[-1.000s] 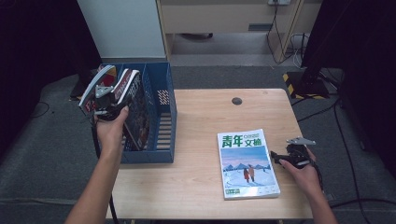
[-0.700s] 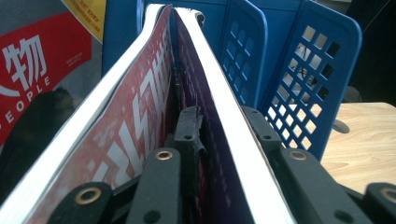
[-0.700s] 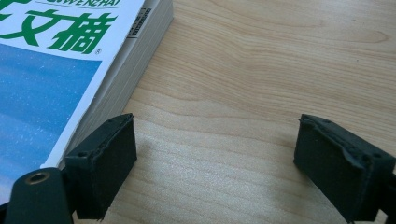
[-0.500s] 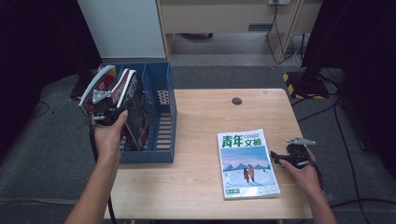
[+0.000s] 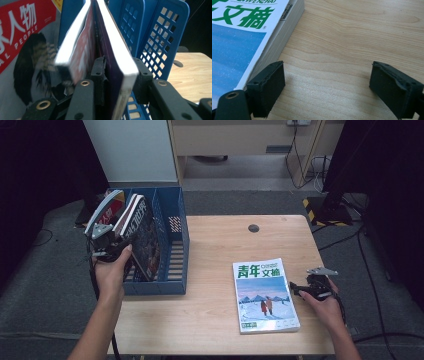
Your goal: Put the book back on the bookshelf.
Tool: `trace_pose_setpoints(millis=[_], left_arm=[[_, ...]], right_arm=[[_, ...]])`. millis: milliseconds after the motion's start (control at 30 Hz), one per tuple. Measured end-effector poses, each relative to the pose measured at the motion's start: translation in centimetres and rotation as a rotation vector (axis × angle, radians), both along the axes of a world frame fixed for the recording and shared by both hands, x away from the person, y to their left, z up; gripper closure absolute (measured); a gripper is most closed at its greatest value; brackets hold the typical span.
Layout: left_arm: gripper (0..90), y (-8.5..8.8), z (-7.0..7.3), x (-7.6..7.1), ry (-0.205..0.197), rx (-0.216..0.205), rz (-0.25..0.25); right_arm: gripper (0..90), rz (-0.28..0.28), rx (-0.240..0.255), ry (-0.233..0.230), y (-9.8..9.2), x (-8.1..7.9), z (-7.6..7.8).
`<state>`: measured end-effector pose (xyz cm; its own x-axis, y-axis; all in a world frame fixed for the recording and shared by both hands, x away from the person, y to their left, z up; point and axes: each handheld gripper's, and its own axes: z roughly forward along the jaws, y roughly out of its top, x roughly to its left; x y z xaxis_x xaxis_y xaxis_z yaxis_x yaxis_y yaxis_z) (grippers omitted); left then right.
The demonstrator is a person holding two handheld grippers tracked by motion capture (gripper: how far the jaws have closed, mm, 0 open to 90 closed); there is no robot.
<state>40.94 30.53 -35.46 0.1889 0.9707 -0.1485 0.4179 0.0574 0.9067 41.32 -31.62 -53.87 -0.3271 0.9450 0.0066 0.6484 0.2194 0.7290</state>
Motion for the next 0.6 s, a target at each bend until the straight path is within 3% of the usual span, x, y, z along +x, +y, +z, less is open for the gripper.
trace_pose_setpoints(millis=[333,600], left_arm=[[63.8,0.2,-0.6,-1.4,-0.005,-0.006,-0.022],[59.2,-0.2,-1.3,-3.7,-0.020,-0.007,-0.052]], right_arm=[[13.1,0.003,-0.003,-0.001,0.0,0.0,0.0],[13.0,-0.001,-0.001,-0.002,0.0,0.0,0.0]])
